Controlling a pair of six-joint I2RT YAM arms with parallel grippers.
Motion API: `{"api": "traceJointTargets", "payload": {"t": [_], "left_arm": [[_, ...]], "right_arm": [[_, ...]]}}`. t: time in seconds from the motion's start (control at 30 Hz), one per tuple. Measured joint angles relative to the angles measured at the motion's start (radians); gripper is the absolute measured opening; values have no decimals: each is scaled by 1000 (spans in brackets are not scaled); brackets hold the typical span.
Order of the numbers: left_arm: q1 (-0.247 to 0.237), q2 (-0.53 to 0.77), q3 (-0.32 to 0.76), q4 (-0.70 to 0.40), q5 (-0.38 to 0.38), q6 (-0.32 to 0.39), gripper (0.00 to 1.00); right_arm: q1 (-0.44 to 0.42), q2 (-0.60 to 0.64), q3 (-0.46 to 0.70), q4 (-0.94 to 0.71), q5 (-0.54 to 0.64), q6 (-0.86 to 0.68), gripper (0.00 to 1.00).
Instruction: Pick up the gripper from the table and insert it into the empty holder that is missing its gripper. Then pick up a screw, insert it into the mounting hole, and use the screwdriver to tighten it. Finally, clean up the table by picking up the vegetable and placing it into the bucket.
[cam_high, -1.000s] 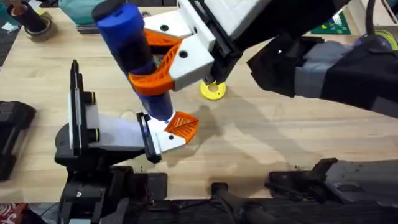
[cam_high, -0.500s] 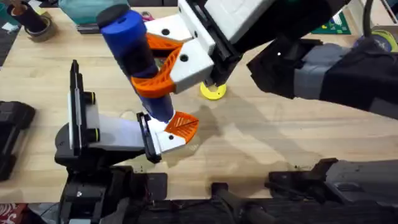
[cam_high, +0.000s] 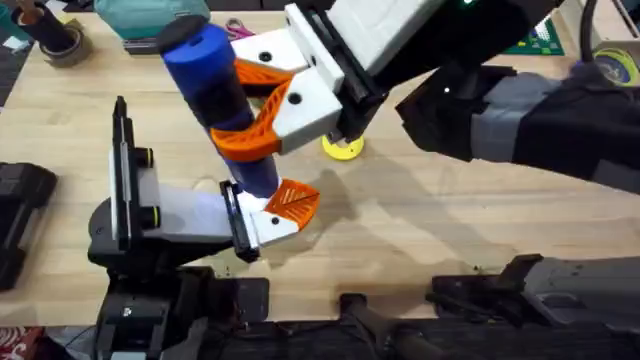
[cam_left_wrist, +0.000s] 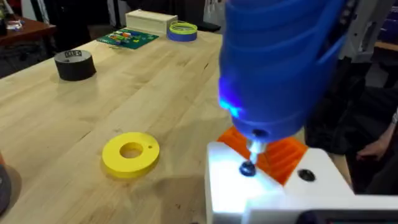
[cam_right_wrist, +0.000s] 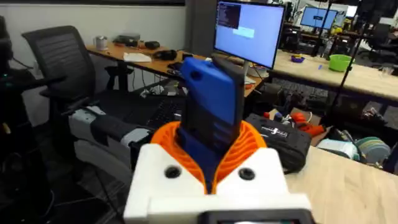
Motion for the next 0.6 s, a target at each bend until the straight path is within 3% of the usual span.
{"api": "traceJointTargets", "payload": {"t": [0.6], "left_arm": [[0, 0, 0, 0, 0, 0, 13]], "right_arm": [[0, 0, -9, 0, 0, -26, 25]]}}
